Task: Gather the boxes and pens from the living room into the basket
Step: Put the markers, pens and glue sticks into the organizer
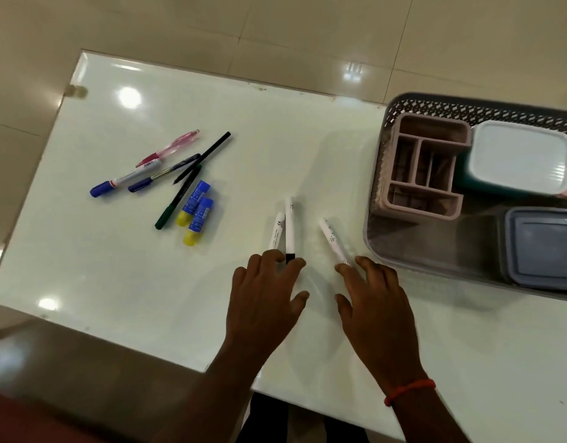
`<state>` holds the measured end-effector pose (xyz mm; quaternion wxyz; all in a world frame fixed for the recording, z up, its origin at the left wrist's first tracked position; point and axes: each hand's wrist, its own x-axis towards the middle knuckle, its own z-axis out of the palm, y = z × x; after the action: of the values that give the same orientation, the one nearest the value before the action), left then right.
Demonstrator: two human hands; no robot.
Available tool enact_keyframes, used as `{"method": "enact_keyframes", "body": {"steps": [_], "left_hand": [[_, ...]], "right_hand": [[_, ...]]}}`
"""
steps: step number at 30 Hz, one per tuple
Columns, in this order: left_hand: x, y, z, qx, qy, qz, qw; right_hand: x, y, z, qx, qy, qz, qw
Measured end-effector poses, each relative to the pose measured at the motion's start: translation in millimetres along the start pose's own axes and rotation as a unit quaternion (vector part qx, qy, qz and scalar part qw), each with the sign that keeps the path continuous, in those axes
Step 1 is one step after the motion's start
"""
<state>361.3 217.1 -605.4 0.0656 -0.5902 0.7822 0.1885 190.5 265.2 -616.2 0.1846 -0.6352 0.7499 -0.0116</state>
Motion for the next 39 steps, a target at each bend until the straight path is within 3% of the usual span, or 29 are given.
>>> {"method": "enact_keyframes", "body": {"steps": [8,14,17,20,22,26,33,39], "left_hand": [[6.4,-6.6,0.0,0.015,0.022,-0.009,1.0],[6.6,-10.1,-14.8,-0.004,0.057,-0.008,0.998],[3.6,-13.0,-27.9,-0.037,0.102,0.012,0.994],[0.8,-11.9,-44.9,-0.071,0.155,0.042,0.985],[0.1,-8.7,-57.4,-0.092,0.209,0.064,0.972],[3.9,4.1,-84.0,-0.206,0.309,0.085,0.925],[27.3,55.0,-113.0,-0.313,0.361,0.135,0.868],[61.7,90.8,-100.4,-0.304,0.337,0.15,0.878]], "right_hand": [[-4.7,6.6,5.7,0.022,0.051,-0.017,0.998],[-18.7,4.6,-5.1,0.122,0.083,0.007,0.989],[-24.9,2.6,-14.8,0.268,0.126,0.037,0.954],[-29.7,2.3,-30.8,0.414,0.187,0.065,0.888],[-31.5,4.1,-44.9,0.455,0.227,0.078,0.857],[-31.0,13.9,-76.7,0.482,0.295,0.083,0.821],[-1.8,40.8,-128.3,0.495,0.4,0.019,0.771],[38.8,51.8,-126.1,0.47,0.411,0.001,0.781]]}}
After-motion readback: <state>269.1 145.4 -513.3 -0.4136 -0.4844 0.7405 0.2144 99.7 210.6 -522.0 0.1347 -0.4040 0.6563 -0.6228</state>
